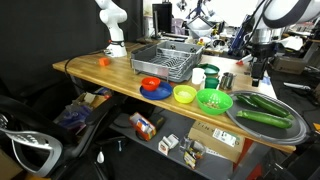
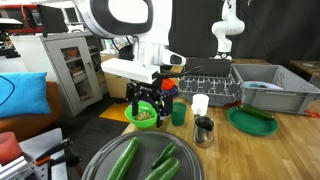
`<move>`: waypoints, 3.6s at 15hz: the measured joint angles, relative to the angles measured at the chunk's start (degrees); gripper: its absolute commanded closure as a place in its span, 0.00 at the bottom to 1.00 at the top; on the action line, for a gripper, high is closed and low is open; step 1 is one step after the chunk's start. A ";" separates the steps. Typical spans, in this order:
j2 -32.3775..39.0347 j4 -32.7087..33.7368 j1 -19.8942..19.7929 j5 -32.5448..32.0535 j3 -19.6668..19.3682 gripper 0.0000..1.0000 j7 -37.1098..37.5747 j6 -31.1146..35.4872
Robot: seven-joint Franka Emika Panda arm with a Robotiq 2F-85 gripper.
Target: Pick up one vegetable and put it on the green plate
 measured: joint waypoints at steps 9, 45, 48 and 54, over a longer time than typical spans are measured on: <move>15.99 11.36 -0.79 0.12 2.24 0.00 0.65 -0.41; 29.58 28.05 -6.36 -0.15 2.77 0.94 1.07 -9.97; 29.38 28.15 -7.72 1.14 2.91 0.94 0.97 -10.26; 26.83 27.44 -9.04 4.18 4.78 0.94 0.07 -11.34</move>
